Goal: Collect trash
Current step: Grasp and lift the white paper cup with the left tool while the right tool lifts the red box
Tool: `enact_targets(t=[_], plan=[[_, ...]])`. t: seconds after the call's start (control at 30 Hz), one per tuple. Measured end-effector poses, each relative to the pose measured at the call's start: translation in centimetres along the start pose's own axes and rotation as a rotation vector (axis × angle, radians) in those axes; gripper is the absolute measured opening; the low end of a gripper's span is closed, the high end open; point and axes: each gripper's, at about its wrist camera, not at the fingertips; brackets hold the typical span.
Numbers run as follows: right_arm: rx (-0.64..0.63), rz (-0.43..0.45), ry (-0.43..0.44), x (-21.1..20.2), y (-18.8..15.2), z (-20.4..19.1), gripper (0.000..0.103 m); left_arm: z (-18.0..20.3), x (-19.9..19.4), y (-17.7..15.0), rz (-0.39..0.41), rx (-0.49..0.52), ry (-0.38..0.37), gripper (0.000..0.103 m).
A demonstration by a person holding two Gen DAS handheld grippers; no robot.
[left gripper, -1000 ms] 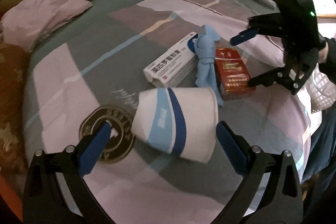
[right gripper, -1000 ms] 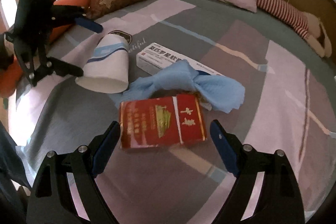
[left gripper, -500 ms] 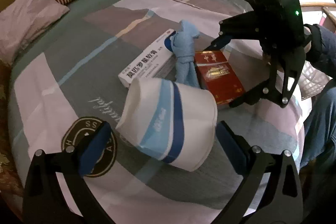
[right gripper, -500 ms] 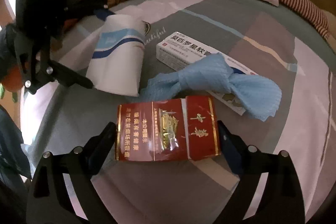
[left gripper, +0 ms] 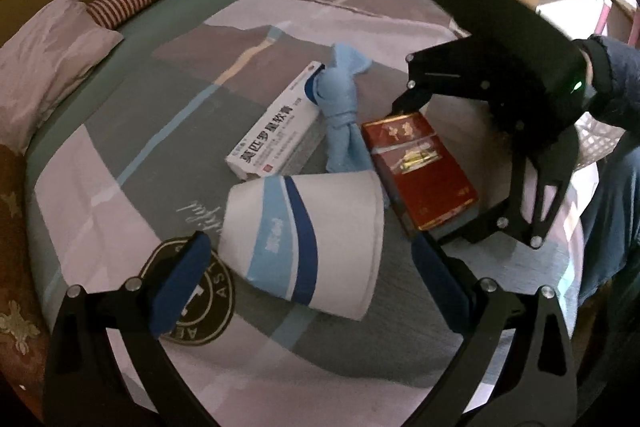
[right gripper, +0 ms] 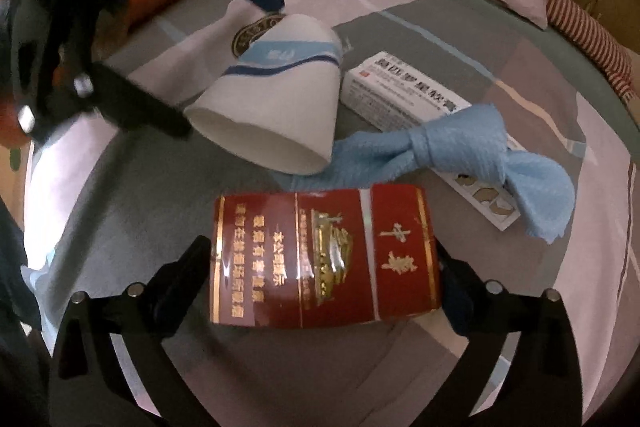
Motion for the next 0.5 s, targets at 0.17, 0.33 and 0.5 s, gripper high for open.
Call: enact_targets(t=[0.17, 0.33, 0.5], plan=[[0.016, -0.005, -0.002, -0.6, -0.1, 0.4, 0.091, -0.1, 2.0, 0.8, -0.037, 0.016, -0.020, 0.100], [0.041, 0.021, -0.018, -3.2, -0.2, 0.4, 0.090, -0.7, 2.7, 0.7, -0.055, -0.061, -0.046, 0.086], [0.103, 0.150, -0.087, -10.6, 0.5, -1.1, 0.090, -2.2, -3.0, 0.4, 0.053, -0.247, 0.029, 0.086]])
Point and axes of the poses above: each gripper's, at about its wrist camera, not at the fingertips, and x roughly the way its jaws point, z to its right, y to its top, and after that the axes turned 4 degrees about y, right-handed
